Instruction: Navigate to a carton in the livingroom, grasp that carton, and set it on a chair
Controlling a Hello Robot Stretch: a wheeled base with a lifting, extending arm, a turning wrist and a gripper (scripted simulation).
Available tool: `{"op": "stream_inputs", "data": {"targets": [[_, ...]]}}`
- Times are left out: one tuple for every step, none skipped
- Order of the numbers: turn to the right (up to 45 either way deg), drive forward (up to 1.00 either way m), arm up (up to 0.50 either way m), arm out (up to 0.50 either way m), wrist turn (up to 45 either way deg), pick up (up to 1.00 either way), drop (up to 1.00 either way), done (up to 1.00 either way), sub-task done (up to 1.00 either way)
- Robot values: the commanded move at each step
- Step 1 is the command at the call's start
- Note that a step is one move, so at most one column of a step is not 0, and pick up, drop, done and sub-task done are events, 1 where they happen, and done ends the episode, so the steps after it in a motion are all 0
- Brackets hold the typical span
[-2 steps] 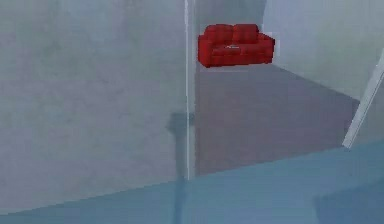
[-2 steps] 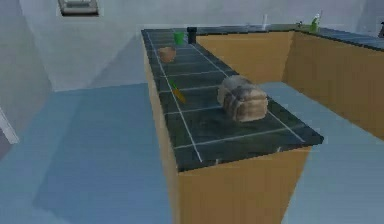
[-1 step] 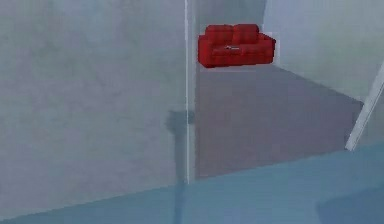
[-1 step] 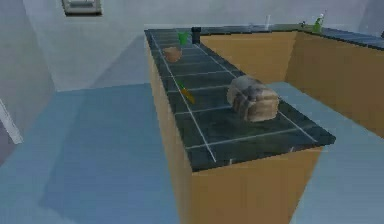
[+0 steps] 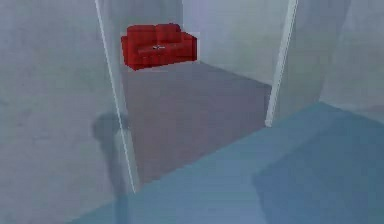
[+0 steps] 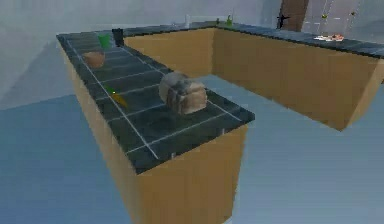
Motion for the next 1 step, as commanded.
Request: {"op": "stream_inputs", "data": {"targets": [[0.0,1.0,0.0,0.0,0.0,0.0,0.0,0.0,0.0]]}}
